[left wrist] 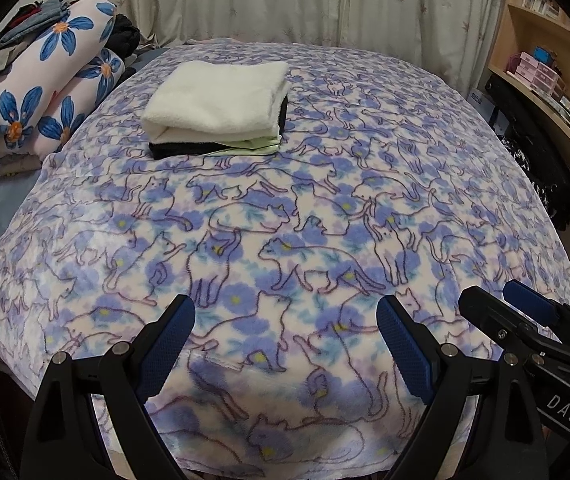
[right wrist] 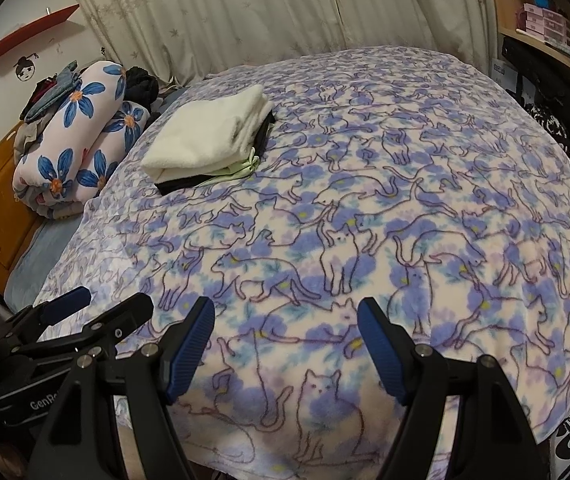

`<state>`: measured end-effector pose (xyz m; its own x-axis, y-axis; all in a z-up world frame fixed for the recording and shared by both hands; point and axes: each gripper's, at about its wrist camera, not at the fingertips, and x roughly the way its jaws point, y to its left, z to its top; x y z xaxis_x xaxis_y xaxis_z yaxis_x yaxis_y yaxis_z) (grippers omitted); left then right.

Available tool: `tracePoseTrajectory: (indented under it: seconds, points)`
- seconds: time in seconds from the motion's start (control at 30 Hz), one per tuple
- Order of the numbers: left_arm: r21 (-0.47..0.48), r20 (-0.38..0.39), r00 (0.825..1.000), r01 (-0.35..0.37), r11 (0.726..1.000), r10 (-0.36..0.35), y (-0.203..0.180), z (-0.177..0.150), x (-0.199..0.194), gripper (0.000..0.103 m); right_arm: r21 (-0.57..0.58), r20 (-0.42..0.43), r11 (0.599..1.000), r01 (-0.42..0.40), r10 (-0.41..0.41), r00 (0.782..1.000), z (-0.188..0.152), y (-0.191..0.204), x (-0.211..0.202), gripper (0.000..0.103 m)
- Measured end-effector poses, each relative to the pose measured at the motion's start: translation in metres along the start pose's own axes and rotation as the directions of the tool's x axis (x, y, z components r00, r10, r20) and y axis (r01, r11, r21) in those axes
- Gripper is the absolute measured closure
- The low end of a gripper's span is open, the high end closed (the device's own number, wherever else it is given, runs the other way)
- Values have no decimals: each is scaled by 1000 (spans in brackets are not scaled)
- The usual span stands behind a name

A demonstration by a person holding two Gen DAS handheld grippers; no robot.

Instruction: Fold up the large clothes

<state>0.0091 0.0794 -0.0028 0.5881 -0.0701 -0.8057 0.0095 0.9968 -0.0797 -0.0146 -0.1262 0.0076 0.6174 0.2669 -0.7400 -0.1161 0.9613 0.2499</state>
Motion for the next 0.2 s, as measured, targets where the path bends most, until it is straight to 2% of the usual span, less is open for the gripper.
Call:
tracePoseTrajectory:
  seconds: [0.2]
  points:
    - [0, -3, 1000, 3, 1000, -3, 3, 0, -2, 12, 0, -1, 1000, 1, -1, 1000, -1, -2, -3, 29]
